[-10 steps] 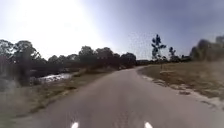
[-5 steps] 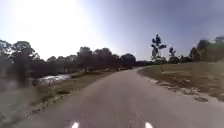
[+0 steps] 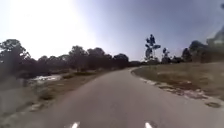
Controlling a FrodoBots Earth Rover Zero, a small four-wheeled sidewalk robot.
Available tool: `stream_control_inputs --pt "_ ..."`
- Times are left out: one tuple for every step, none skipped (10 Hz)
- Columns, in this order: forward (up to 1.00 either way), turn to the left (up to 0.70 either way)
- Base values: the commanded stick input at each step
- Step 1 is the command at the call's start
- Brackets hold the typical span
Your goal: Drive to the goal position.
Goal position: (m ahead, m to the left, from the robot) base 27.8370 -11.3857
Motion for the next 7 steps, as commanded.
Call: stream_control_inputs --pt "1.00 0.00" --pt "1.00 0.00" --pt "1.00 0.00" --pt "1.00 0.00" --pt "1.00 0.00" --pt "1.00 0.00" --pt "1.00 0.00"
